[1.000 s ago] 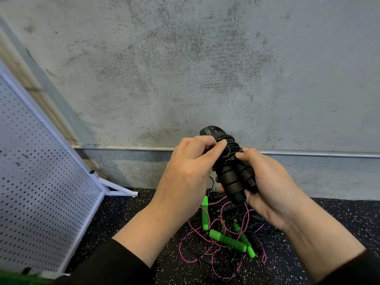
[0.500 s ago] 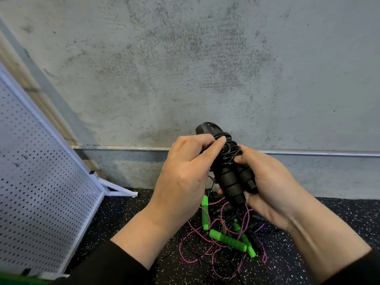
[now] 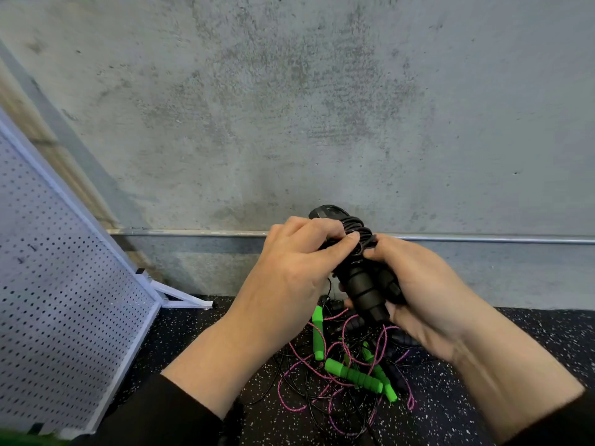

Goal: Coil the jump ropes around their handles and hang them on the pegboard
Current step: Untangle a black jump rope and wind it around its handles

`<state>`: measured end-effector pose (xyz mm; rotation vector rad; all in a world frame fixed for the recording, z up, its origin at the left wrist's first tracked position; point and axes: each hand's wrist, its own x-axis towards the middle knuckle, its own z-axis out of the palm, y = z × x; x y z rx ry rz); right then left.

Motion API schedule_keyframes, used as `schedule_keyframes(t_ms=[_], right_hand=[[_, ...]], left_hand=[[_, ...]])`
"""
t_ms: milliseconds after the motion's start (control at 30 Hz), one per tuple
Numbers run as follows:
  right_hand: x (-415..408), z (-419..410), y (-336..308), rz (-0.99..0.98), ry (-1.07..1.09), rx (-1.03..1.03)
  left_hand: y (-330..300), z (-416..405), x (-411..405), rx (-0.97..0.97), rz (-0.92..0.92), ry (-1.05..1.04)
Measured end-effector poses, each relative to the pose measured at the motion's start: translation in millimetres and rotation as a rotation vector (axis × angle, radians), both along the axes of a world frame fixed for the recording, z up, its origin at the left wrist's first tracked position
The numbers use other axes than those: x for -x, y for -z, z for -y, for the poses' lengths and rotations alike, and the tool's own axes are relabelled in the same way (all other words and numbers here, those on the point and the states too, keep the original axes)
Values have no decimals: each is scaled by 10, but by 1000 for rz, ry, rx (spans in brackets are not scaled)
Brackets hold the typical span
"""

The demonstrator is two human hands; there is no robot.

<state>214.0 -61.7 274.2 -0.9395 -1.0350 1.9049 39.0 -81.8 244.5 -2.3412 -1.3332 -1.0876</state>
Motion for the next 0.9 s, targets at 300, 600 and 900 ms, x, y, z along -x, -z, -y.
schedule_keyframes(t_ms=[300,600,900], right_hand=[[-9,-39,61,20,-49,-52],[-10,-67,102,28,-89,-83],[2,-92,131,32,-107,-78]], left_hand=[[-27,-18,72,46,-5,20],[18,-21,121,87,63,18],[11,20,91,110,108,-4]])
